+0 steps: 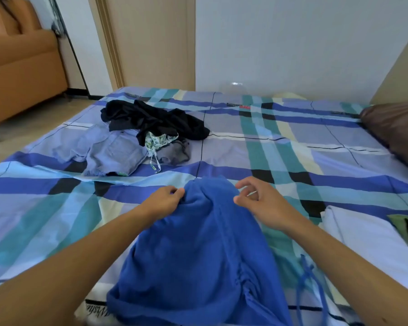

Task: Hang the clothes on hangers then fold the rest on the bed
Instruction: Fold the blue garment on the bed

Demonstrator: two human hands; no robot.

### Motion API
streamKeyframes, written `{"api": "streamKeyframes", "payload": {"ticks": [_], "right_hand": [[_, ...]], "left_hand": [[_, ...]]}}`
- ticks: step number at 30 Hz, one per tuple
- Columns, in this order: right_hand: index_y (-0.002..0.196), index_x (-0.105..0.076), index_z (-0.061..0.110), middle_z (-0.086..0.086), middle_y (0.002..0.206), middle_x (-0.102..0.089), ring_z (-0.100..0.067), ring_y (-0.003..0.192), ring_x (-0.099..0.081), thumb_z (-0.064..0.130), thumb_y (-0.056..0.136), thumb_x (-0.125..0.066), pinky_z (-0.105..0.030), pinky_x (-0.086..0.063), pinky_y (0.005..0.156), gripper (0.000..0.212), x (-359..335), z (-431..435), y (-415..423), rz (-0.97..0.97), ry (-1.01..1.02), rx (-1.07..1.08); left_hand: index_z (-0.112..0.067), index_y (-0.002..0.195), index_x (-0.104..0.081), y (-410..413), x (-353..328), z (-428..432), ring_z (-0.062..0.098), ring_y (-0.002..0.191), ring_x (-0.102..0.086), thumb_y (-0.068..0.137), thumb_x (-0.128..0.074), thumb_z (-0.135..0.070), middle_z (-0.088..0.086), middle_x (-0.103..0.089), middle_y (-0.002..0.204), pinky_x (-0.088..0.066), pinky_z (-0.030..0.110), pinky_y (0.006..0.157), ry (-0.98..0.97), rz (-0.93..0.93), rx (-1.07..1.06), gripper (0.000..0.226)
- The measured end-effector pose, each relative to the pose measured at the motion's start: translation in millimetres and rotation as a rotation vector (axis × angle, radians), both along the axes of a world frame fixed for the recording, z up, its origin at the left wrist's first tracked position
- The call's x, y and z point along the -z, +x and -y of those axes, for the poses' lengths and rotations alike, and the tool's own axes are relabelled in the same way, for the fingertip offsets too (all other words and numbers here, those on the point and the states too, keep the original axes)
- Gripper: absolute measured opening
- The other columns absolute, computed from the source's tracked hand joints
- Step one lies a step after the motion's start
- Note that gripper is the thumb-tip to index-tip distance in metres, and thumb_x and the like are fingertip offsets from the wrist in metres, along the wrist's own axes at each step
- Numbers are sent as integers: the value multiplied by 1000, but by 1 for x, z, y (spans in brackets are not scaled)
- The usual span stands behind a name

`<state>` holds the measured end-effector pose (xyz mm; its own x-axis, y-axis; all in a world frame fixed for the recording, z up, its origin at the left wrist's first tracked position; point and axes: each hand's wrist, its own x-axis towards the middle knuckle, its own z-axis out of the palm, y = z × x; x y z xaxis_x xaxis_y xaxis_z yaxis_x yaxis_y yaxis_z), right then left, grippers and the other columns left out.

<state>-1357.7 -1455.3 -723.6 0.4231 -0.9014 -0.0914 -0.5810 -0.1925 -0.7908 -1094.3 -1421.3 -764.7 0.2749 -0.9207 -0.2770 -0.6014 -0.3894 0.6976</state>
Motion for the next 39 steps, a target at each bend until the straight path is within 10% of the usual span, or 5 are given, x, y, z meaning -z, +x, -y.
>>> {"api": "streamKeyframes", "payload": {"ticks": [10,15,19,30,39], "right_hand": [[86,-54,13,3,64,-52,-17,59,-51,67,78,-71,-33,-40,59,57,1,12,6,-165,-29,85],[61,-42,17,6,42,-41,-14,42,-47,7,84,-69,-33,-37,52,36,11,16,1,-117,-22,18],[67,-40,17,-5,63,-34,-20,62,-27,-3,85,-58,-32,-25,56,32,2,12,3,285,148,-16],[84,-49,15,3,70,-45,-12,62,-39,67,72,-70,-30,-38,60,58,-33,-13,-4,91,-103,-1],[66,-39,15,0,56,-41,-16,52,-37,16,84,-61,-32,-31,51,28,-31,-3,-14,-92,-475,153]], "left_hand": [[-21,108,-75,-39,-27,-18,11,88,-52,91,-65,-39,-2,-64,97,-40,29,83,88,-510,616,26],[-13,91,-58,-64,3,-2,9,67,-51,82,-75,-38,-2,-59,81,-42,28,69,-231,-151,222,31],[-22,125,-45,-69,-2,7,14,91,-67,82,-74,-53,0,-66,107,-54,33,76,27,-602,-134,60],[-2,110,-67,-82,-40,-11,31,101,-72,103,-55,-22,16,-75,107,-59,41,88,-301,-760,14,25],[-4,125,-63,-71,-60,-14,30,111,-65,100,-50,-2,18,-69,122,-51,46,99,-347,-885,35,28]]}}
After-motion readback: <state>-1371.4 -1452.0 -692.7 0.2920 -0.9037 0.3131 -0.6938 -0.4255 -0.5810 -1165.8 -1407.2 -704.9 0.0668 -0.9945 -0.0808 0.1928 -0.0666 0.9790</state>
